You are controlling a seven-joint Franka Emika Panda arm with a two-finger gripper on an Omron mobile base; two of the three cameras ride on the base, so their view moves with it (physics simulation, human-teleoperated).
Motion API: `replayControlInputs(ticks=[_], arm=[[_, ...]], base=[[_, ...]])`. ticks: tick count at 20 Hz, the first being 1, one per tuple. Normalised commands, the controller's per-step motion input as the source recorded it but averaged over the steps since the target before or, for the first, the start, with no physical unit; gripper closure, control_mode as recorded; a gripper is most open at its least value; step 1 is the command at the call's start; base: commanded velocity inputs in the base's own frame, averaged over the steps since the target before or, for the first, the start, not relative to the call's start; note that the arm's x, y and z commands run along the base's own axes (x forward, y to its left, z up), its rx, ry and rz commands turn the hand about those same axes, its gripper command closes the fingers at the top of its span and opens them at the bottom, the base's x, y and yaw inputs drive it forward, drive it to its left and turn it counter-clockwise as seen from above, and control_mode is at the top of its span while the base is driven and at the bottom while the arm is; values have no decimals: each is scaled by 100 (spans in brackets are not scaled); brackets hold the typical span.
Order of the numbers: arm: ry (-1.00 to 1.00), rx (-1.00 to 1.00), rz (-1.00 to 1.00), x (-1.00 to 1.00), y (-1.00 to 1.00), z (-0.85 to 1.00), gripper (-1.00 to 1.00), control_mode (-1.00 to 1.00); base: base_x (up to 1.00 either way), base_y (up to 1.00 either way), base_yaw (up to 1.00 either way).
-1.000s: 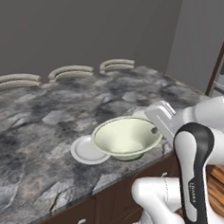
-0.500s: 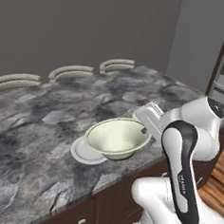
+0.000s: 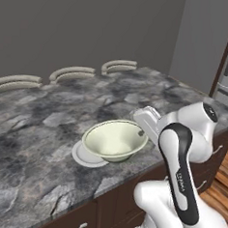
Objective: Move the bowls from the cabinet to the plates on the dining table.
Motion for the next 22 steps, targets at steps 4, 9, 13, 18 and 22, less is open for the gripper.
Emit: replayControlInputs(ticks=[4, 9, 13, 18, 22], arm=[[-11, 7, 3, 23, 5, -40, 100, -100], [-5, 6, 3, 24, 12, -40, 100, -100], [-4, 7, 2, 22, 11, -37, 100, -100], [-7, 6, 2, 15, 3, -32, 100, -100], [-7, 3, 3, 6, 1, -33, 100, -100]], base=[[0, 0, 0], [0, 0, 0], [0, 0, 0], [0, 0, 0], [0, 0, 0]])
